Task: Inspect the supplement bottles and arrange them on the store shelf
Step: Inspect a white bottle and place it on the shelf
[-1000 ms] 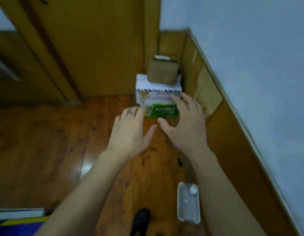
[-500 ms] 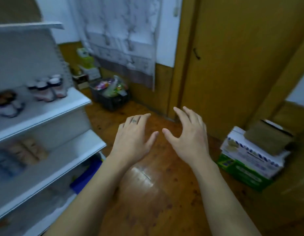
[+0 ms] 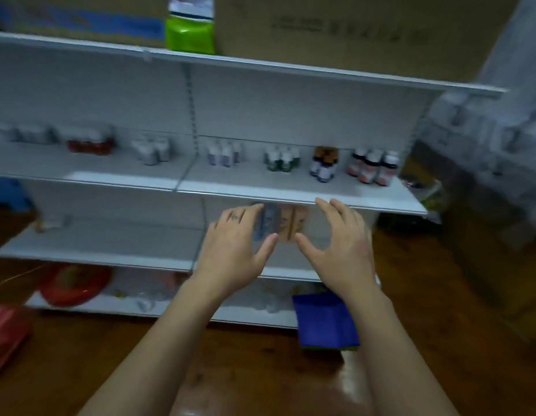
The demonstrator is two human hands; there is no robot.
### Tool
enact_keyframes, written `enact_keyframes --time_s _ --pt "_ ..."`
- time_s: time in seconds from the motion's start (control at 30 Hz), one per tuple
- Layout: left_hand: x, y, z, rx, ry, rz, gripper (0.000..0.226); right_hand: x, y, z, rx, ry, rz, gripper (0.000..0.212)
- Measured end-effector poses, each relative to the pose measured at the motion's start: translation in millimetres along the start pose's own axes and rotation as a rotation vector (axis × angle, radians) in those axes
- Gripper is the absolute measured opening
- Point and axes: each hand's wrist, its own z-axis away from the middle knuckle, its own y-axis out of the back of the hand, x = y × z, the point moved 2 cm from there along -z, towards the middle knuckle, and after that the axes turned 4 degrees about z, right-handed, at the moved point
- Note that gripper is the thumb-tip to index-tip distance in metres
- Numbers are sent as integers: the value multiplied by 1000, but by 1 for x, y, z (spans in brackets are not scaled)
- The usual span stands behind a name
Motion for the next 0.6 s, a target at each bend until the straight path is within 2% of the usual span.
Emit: enact_keyframes --time_s 0.13,0.3,0.6 --pt "-114 55 13 47 144 -77 62 -110 -80 -28 -70 125 -94 67" --pt "-210 108 37 87 298 -126 62 -216 -145 -49 -164 262 -156 67" --pt "-337 145 34 129 520 -215 63 -325 -244 -101 -267 415 -253 65"
